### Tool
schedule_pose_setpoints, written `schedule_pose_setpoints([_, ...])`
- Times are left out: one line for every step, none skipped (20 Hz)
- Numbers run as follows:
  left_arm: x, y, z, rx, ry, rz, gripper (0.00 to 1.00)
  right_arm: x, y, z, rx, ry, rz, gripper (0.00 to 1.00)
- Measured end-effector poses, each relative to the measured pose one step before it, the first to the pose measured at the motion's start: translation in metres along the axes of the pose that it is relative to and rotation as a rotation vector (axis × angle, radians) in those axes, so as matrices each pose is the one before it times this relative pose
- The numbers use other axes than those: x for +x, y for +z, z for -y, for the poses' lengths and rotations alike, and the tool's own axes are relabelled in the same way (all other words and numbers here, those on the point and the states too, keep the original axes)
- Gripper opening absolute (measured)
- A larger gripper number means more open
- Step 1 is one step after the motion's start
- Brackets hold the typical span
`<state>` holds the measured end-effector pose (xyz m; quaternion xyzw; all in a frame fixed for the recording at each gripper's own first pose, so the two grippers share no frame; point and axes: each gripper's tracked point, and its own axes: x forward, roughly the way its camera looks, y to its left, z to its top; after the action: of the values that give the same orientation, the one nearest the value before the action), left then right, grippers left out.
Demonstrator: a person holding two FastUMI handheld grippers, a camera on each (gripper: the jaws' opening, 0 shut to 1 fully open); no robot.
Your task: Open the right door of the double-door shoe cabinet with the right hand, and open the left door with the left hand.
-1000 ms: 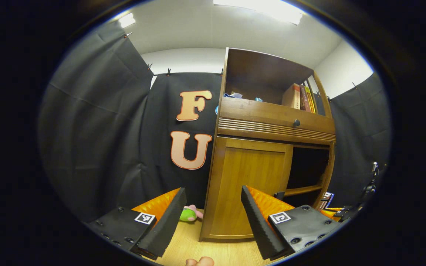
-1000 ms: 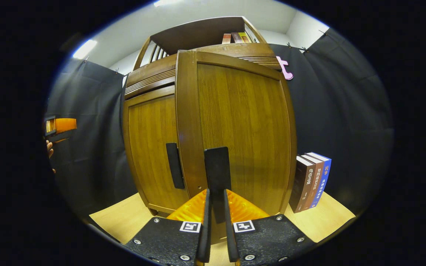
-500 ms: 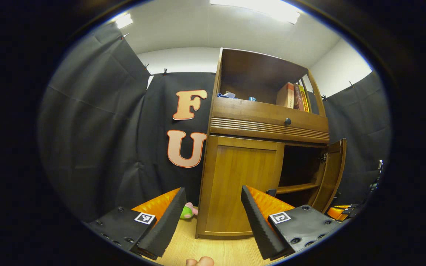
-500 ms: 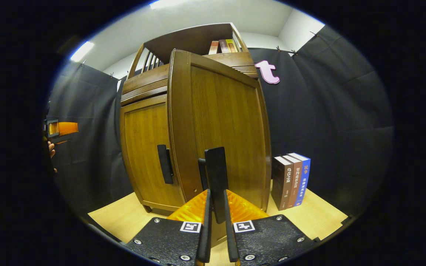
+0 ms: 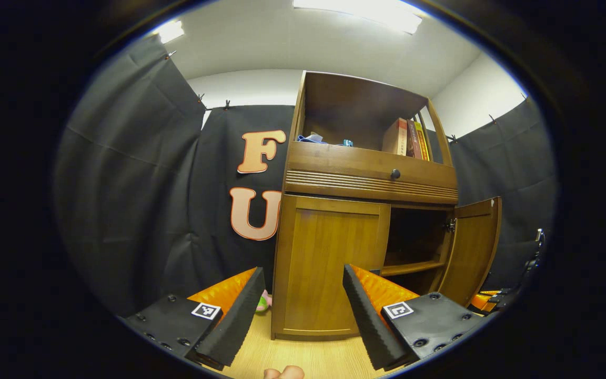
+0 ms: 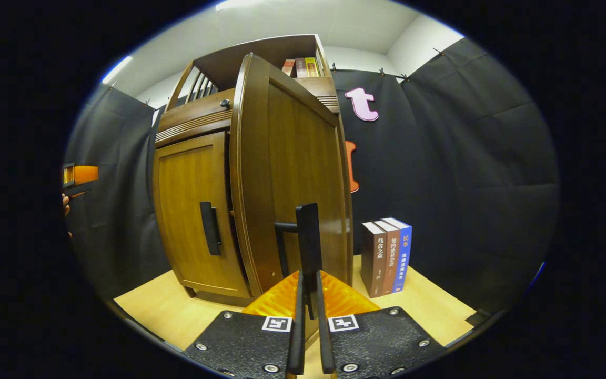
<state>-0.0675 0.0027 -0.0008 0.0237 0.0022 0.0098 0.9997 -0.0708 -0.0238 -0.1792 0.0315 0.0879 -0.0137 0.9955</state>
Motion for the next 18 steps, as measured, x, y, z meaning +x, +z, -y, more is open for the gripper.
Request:
schedule_pose_setpoints([0.00060, -0.00026, 0.00196, 0.00061, -0.00002, -0.00213, 0.98, -0.00144, 0.00026, 0.00495, 0.00187, -0.01255, 0.00188, 0.11])
schedule_pose_setpoints([0.00011, -0.00062, 0.00190, -0.00137, -0.00177, -0.00267, 0.96, -0.00169, 0.00125, 0.00737, -0.00627, -0.01642, -0.00024, 0.11])
schedule_pose_setpoints([0.00045, -0.00059, 0.00266, -0.00217, -0.00240, -0.00207, 0.96, -0.00076, 0.00073, 0.00751, -0.00706, -0.01811, 0.00275, 0.10])
schedule_pose_setpoints([0.00033, -0.00051, 0.00187, -0.00175, -0.00251, -0.00206, 0.96, -0.00135, 0.00028, 0.00776, -0.00475, -0.01724, 0.00186, 0.20])
schedule_pose_setpoints([0.00081, 0.00015, 0.00354, -0.00051, -0.00269, -0.00165, 0.96, 0.00060, 0.00023, 0.00760, -0.00273, -0.01639, 0.00097, 0.19])
schedule_pose_setpoints([0.00137, -0.00124, 0.00368, 0.00106, -0.00316, -0.00188, 0.95, -0.00008, 0.00021, 0.00996, 0.00169, -0.01542, 0.00035, 0.07])
schedule_pose_setpoints([-0.00035, -0.00089, 0.00314, 0.00186, -0.00350, -0.00267, 0.95, -0.00004, 0.00012, 0.00825, 0.00211, -0.01208, 0.00071, 0.06])
schedule_pose_setpoints([0.00129, -0.00113, 0.00446, 0.00316, -0.00408, -0.00349, 0.94, 0.00000, 0.00140, 0.00803, 0.00542, -0.01093, 0.00221, 0.06])
schedule_pose_setpoints([0.00061, -0.00159, 0.00431, 0.00417, -0.00562, -0.00355, 0.94, -0.00007, -0.00028, 0.00722, 0.00591, -0.00942, 0.00151, 0.05])
schedule_pose_setpoints([0.00165, -0.00075, 0.00500, 0.00362, -0.00678, -0.00303, 0.96, -0.00088, 0.00100, 0.00586, 0.00552, -0.00716, 0.00200, 0.00])
schedule_pose_setpoints([0.00094, -0.00067, 0.00436, 0.00149, -0.00622, -0.00252, 0.96, -0.00028, 0.00109, 0.00490, 0.00408, -0.00432, 0.00095, 0.04])
schedule_pose_setpoints([0.00120, -0.00100, 0.00490, -0.00200, -0.00995, -0.00255, 0.96, 0.00090, 0.00027, 0.00403, 0.00577, -0.00170, 0.00087, 0.04])
schedule_pose_setpoints([0.00117, -0.00110, 0.00531, -0.00328, -0.01015, -0.00386, 0.96, 0.00015, 0.00016, 0.00203, 0.00709, 0.00405, 0.00085, 0.04])
schedule_pose_setpoints([0.00114, -0.00196, 0.00413, -0.00132, -0.00699, -0.00384, 0.96, 0.00081, 0.00009, 0.00074, 0.00919, 0.00892, -0.00058, 0.04])
schedule_pose_setpoints([0.00191, -0.00056, 0.00302, 0.00128, -0.00384, -0.00320, 0.96, -0.00050, 0.00000, 0.00097, 0.00562, 0.00557, 0.00021, 0.04])
schedule_pose_setpoints([0.00153, -0.00174, 0.00312, 0.00145, -0.00254, -0.00323, 0.95, 0.00138, -0.00166, 0.00221, -0.00123, 0.00302, -0.00026, 0.04])
schedule_pose_setpoints([0.00157, -0.00146, 0.00294, 0.00140, -0.00265, -0.00365, 0.95, 0.00048, 0.00006, 0.00109, -0.00249, 0.00332, 0.00245, 0.00])
schedule_pose_setpoints([0.00173, -0.00120, 0.00278, 0.00317, -0.00245, -0.00197, 0.95, 0.00006, 0.00060, 0.00089, -0.00177, 0.00449, 0.00091, 0.00])
